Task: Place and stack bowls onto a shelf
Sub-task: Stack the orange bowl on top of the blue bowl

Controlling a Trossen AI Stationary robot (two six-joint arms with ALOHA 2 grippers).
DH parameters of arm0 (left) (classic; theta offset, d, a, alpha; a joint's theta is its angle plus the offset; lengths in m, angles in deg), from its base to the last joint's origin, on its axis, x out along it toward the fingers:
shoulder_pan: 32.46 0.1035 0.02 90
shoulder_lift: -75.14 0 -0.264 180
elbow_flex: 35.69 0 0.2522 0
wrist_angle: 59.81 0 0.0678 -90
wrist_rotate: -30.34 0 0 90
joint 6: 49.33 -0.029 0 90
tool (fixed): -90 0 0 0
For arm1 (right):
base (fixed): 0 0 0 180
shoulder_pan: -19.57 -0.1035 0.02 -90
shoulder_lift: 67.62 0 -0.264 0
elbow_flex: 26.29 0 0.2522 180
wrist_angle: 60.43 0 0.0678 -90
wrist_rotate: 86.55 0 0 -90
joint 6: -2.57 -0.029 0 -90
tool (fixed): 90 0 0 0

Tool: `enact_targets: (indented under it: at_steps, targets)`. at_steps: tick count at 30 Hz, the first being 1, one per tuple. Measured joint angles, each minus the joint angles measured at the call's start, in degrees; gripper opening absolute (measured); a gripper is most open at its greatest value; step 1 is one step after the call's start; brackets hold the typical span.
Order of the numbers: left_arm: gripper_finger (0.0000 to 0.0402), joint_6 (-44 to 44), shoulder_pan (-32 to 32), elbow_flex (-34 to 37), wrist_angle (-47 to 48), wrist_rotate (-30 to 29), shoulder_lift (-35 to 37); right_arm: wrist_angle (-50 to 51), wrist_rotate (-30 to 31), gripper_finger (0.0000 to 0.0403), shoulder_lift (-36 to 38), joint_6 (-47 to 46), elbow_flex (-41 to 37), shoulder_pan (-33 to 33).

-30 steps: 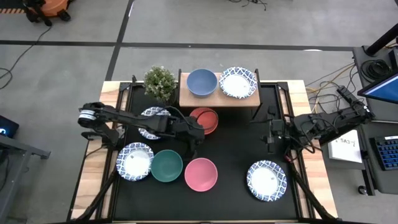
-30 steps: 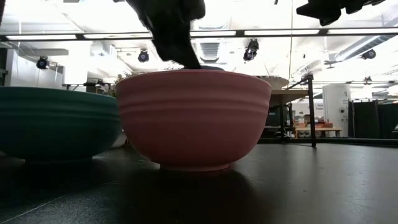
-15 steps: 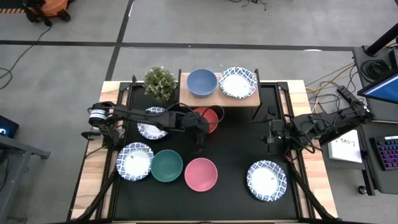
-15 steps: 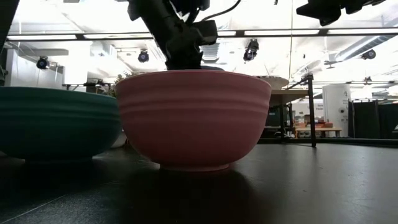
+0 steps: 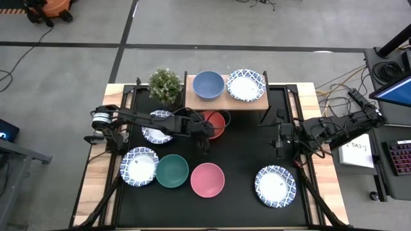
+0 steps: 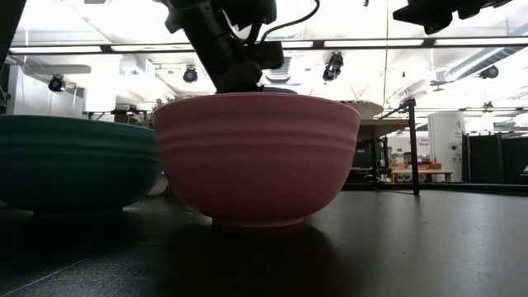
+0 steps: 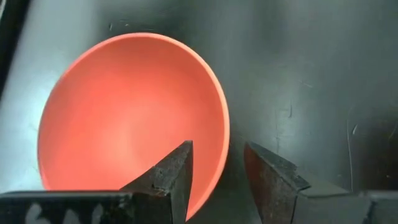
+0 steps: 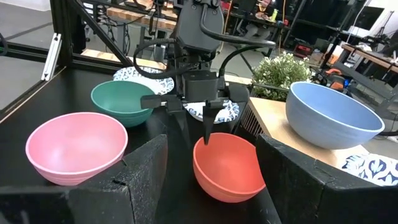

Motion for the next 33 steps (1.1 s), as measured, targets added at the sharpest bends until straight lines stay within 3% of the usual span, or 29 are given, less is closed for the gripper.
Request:
enact_targets:
  at_steps: [18,25,33]
  targets:
    - [0.0127,1.42,0.0,6.81,-9.78,0.2,-0.13,0.02,0.04,0.0235,0.0,0.02,-0.07,0.0]
    - [0.0126,2.2,-0.04,7.49,-10.68,0.2,-3.71,-0.02,0.04,0.0235,-0.02,0.0,-0.07,0.02]
    - [0.0083,3.56,-0.38,7.06,-10.22,0.76,-4.72,-0.02,0.07,0.0235,-0.02,0.0,-0.07,0.02]
